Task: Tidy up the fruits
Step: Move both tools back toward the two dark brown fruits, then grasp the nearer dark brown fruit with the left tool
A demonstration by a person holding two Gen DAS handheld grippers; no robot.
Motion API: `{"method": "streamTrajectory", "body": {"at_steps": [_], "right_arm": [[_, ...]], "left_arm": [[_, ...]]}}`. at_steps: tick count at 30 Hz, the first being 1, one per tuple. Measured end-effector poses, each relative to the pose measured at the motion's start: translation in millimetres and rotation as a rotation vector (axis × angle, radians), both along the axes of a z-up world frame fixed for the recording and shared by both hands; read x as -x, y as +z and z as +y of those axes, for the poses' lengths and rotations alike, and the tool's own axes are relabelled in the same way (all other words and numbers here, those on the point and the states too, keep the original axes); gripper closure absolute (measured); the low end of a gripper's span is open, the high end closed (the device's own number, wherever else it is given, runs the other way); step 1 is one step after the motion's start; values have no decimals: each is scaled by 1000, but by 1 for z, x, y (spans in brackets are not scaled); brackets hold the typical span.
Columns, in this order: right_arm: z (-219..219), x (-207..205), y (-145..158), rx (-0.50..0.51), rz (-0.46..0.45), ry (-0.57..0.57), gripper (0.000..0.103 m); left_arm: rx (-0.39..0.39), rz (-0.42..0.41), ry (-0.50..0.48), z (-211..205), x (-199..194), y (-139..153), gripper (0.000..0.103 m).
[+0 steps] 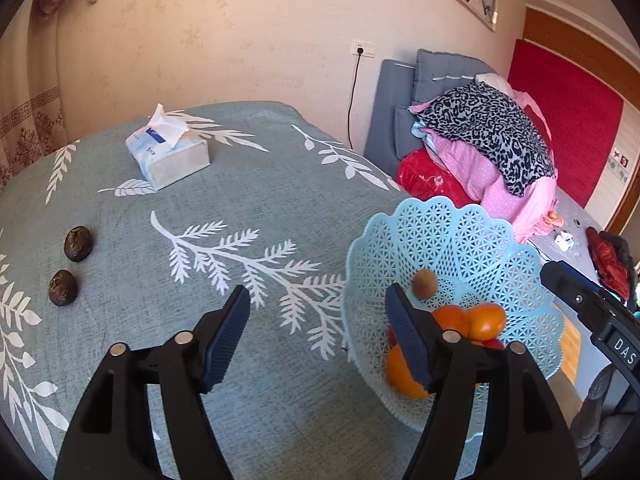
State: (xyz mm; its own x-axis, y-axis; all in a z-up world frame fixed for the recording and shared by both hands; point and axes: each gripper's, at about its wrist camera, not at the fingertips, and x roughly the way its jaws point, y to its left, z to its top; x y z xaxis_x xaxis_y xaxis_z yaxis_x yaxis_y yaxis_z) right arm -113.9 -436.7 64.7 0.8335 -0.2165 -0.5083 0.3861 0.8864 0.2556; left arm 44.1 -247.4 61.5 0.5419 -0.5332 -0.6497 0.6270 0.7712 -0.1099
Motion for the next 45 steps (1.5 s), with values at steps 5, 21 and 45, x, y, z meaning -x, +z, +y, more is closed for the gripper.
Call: {"method": "streamTrajectory", "body": {"at_steps": [5, 21, 45], "right_arm": [[15, -4, 3, 9, 0, 29, 52], [51, -19, 2, 23, 18, 108, 51], [131, -45, 1, 162, 11, 288, 44]], "left_arm": [[1, 28, 49, 20, -6, -4, 31], [23, 51, 222, 89, -32, -10, 30], [-70, 125, 555, 182, -127, -35, 30]]}}
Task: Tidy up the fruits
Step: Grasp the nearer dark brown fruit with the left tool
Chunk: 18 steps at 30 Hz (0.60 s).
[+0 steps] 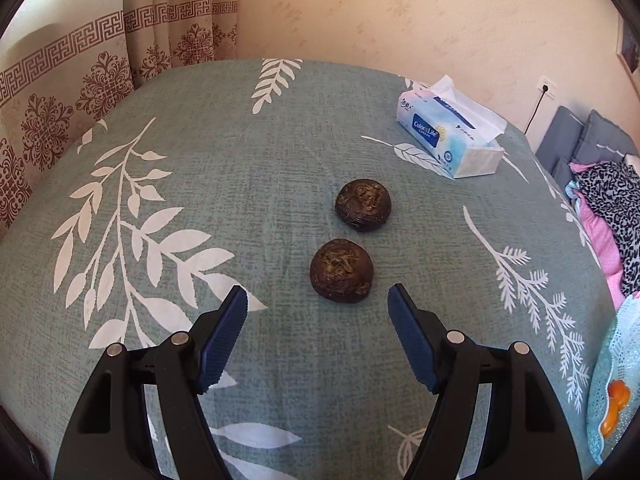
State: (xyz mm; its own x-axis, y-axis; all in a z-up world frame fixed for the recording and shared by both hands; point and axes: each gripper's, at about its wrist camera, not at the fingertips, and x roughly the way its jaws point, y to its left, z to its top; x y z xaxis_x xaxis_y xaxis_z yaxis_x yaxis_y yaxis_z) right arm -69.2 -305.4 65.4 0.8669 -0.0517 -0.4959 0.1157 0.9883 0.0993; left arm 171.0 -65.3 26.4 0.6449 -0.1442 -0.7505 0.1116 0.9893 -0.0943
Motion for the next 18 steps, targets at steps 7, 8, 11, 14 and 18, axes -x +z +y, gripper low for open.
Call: {"method": "streamTrajectory", "body": {"at_steps": [7, 8, 11, 14, 18], "right_arm": [[18, -9, -5, -1, 23, 55, 44], [21, -10, -5, -1, 26, 63, 44], [28, -13, -5, 2, 30, 82, 44], [35, -17, -7, -4, 40, 97, 44], [45, -22, -11, -12, 58, 122, 44]], "left_arm": [[-21, 28, -16, -5, -25, -10, 30], [-28, 29, -16, -6, -27, -12, 30], [-34, 19, -30, -8, -28, -15, 35], [-22, 4, -72, -12, -24, -14, 54], [-10, -1, -88, -14, -16, -13, 64]]}}
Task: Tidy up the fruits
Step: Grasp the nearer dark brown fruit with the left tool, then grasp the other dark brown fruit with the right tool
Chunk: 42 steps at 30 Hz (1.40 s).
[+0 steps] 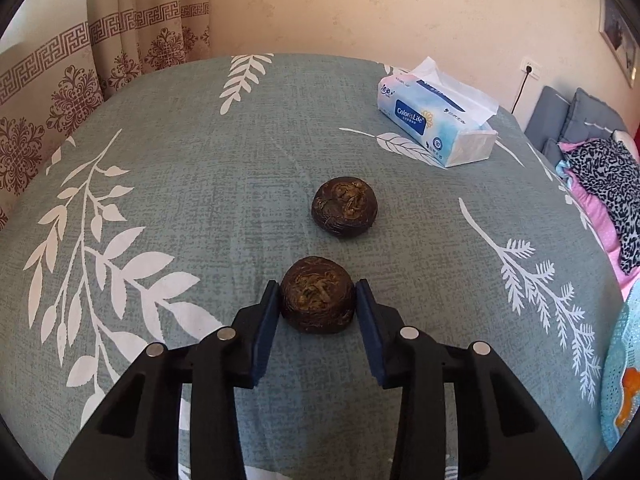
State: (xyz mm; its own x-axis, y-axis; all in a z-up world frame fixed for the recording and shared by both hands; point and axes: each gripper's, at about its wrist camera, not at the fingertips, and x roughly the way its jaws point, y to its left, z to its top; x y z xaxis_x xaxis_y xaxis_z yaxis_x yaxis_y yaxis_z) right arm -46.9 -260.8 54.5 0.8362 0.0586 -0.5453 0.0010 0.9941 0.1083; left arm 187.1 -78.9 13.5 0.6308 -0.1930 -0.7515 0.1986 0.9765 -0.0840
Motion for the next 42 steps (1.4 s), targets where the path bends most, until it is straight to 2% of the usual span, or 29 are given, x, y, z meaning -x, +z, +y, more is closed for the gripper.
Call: {"method": "streamTrajectory", "body": {"at_steps": [7, 14, 20, 28, 36, 42], "right_arm": [[17, -21, -4, -25, 47, 65, 44], [41, -68, -11, -64, 113, 132, 44], [53, -118, -18, -97, 151, 122, 44], [72, -188, -20, -145, 168, 114, 44], [93, -259, -30, -174, 237, 117, 44], [108, -289, -35, -151, 269, 110, 44]], "left_arm": [[50, -7, 43, 24, 24, 10, 64], [13, -88, 81, 43, 69, 21, 64], [10, -110, 150, 65, 91, 22, 64], [-8, -126, 237, 82, 103, 14, 64], [12, -94, 253, 85, 101, 9, 64], [25, -72, 266, 89, 98, 5, 64]]}}
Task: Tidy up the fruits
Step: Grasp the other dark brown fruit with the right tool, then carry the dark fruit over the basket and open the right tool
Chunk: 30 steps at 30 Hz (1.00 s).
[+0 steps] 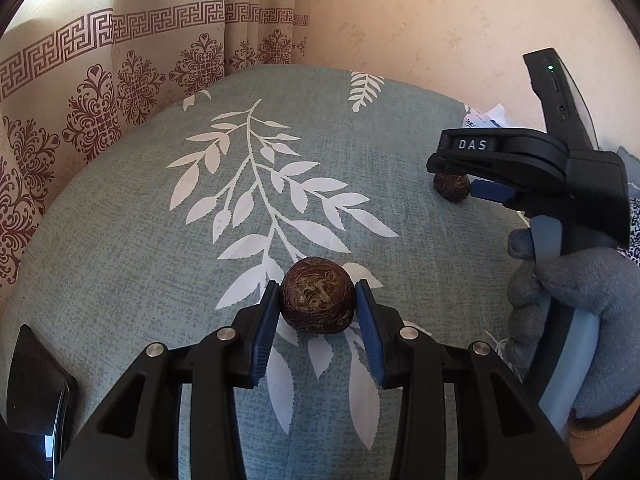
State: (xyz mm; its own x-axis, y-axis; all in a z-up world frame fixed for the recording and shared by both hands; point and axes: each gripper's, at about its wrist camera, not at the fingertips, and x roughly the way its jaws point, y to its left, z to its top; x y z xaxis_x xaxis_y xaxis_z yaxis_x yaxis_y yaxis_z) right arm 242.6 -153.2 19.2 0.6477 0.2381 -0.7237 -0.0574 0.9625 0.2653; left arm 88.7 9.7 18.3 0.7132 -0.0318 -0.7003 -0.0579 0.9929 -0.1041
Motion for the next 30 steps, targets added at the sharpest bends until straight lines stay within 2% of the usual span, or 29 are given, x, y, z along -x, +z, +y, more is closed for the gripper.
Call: {"method": "streamTrajectory", "body": {"at_steps": [4, 8, 19, 30], "right_arm": [[6, -7, -6, 48, 14, -9, 47], [10, -3, -7, 116, 0, -7, 60], [-2, 43, -2, 104, 1, -21, 60], [-15, 103, 26, 83, -58, -12, 60]], "left_arm": [[2, 3, -1, 0, 0, -1, 64], [1, 4, -5, 0, 0, -1, 64], [-3, -19, -20, -3, 5, 2, 64], [-10, -50, -60, -14, 14, 8, 64]]}}
